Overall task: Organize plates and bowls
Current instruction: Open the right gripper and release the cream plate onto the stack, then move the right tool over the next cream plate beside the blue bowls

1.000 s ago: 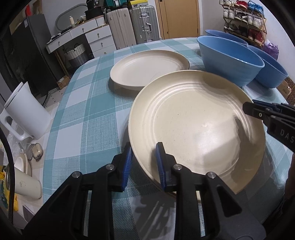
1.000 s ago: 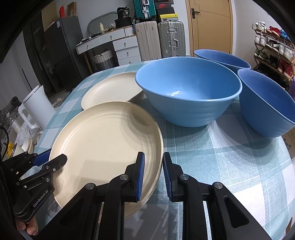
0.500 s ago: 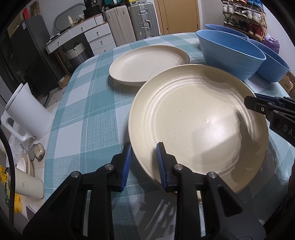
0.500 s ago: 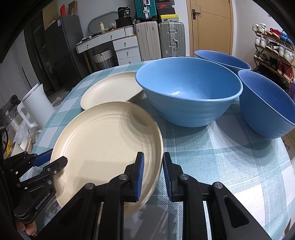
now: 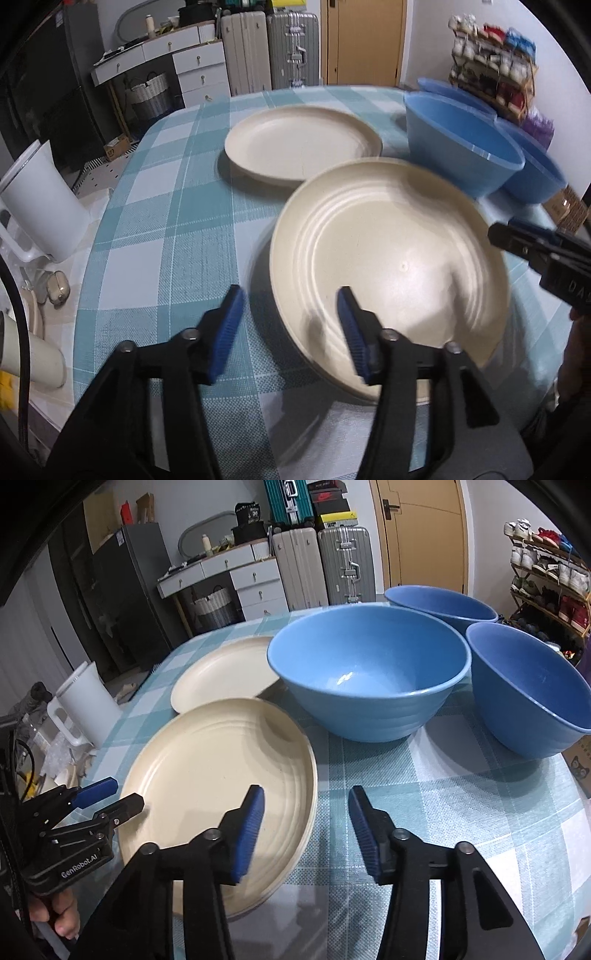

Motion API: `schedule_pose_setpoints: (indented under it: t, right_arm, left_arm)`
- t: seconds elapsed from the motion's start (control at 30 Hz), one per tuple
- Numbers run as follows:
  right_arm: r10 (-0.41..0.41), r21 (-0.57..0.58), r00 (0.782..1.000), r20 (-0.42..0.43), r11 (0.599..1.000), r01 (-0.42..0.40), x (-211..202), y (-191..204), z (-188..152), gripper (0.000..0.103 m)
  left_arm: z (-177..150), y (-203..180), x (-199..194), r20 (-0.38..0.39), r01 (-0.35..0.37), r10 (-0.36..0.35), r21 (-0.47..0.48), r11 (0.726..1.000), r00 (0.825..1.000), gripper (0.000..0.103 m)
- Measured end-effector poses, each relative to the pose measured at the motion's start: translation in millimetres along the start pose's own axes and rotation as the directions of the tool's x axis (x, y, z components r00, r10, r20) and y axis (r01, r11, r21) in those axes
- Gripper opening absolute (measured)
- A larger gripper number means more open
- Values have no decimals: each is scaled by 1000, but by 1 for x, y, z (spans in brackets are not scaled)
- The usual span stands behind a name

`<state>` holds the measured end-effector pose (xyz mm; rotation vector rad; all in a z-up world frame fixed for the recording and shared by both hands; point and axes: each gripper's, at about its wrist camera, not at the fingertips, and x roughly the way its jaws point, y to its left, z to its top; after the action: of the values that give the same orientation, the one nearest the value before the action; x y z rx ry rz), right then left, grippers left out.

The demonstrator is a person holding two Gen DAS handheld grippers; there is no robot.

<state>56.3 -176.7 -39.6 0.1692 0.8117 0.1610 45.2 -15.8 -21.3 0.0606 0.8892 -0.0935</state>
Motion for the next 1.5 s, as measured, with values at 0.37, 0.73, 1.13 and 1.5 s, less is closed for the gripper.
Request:
schedule_pose_setpoints:
  t: [0.37, 0.73, 1.13, 1.5]
  right_arm:
    - [113, -25, 991, 69, 993, -111, -32, -1, 14, 97]
    - [154, -99, 980, 127, 985, -142, -63, 7, 57, 102]
    - [184, -168, 980, 81, 971, -168, -59, 25, 115, 102]
    - [171, -252, 985, 32, 955, -158, -42, 49, 164, 102]
  left_arm:
    - [14, 12, -40, 83, 72, -63, -103, 992, 995, 103]
    - [41, 31, -69, 138, 69, -44, -183, 981, 990, 102]
    - [89, 51, -73, 128, 16, 14, -230, 973, 992, 102]
    - [123, 70, -49, 93, 3, 23, -269, 963, 995, 102]
